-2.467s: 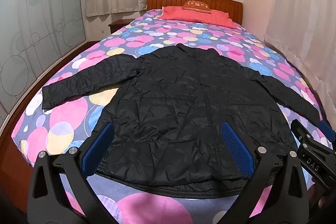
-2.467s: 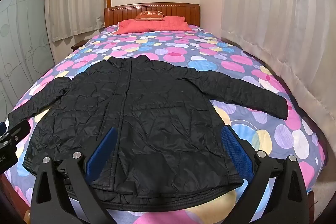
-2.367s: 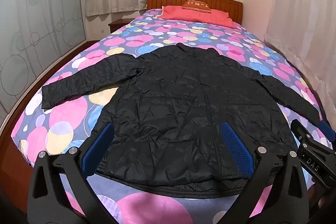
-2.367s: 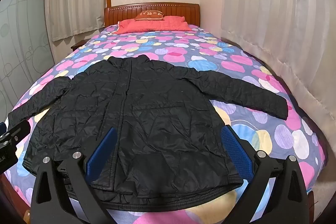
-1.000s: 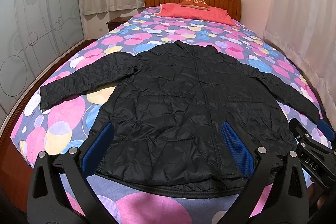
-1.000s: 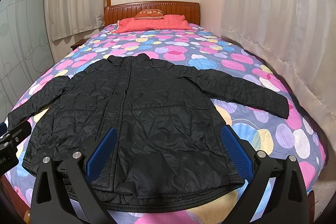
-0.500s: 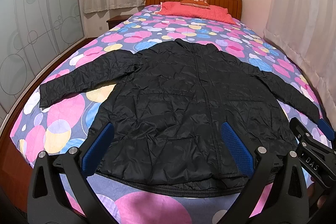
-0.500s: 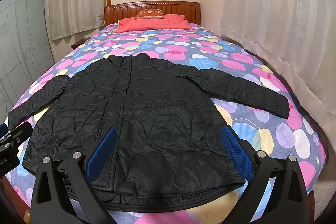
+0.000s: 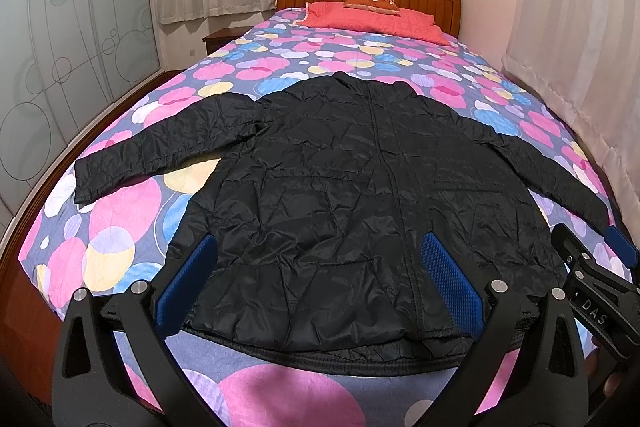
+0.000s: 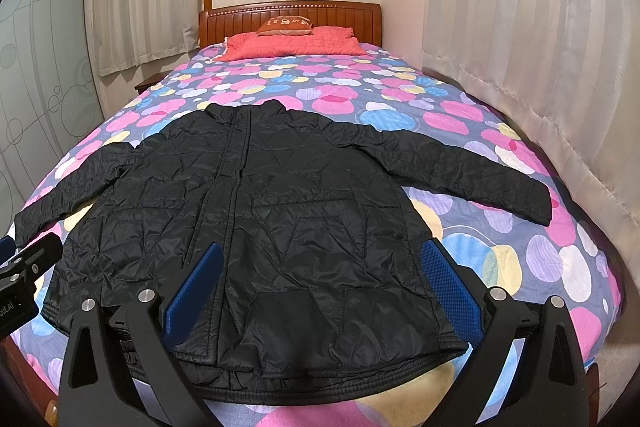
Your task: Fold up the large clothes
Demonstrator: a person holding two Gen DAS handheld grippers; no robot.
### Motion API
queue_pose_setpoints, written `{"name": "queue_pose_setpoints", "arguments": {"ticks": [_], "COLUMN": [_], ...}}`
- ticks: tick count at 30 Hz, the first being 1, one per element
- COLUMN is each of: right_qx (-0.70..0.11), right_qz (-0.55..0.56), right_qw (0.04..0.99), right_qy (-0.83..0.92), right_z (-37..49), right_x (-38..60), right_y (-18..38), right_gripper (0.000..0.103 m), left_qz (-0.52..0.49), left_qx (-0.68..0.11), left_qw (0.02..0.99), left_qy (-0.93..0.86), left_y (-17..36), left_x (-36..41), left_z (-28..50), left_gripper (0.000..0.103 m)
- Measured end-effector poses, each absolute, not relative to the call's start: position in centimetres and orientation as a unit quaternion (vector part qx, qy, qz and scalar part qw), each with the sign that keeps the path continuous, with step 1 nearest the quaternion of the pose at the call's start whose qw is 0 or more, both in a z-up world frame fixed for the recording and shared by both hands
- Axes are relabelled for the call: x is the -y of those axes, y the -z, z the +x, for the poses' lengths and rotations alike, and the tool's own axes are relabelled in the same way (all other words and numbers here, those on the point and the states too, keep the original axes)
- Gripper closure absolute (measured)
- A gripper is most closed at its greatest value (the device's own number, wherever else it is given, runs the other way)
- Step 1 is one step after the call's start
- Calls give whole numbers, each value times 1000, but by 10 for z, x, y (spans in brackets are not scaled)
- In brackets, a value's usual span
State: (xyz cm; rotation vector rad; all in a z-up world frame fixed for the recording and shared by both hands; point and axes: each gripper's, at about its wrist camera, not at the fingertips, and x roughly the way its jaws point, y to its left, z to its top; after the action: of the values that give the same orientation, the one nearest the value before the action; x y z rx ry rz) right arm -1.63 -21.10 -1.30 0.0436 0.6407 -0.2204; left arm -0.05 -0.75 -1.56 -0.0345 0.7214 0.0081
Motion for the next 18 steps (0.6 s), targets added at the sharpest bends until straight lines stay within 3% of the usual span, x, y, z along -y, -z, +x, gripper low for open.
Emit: {"name": "queue_pose_setpoints", "arguments": {"ticks": [18], "right_qx": [-315], "right_qz": [21], "right_qw": [943], "right_qy": [108], "right_z": [-17], "right_x": [212], "right_y": [15], "right_gripper": [5], "left_qz": [-17], "left_qx": [-355], "left_qw": [935], "left_qy": [-4], "left_y": [19], "left_x": [7], "left_z": [0], "left_gripper": [2]}}
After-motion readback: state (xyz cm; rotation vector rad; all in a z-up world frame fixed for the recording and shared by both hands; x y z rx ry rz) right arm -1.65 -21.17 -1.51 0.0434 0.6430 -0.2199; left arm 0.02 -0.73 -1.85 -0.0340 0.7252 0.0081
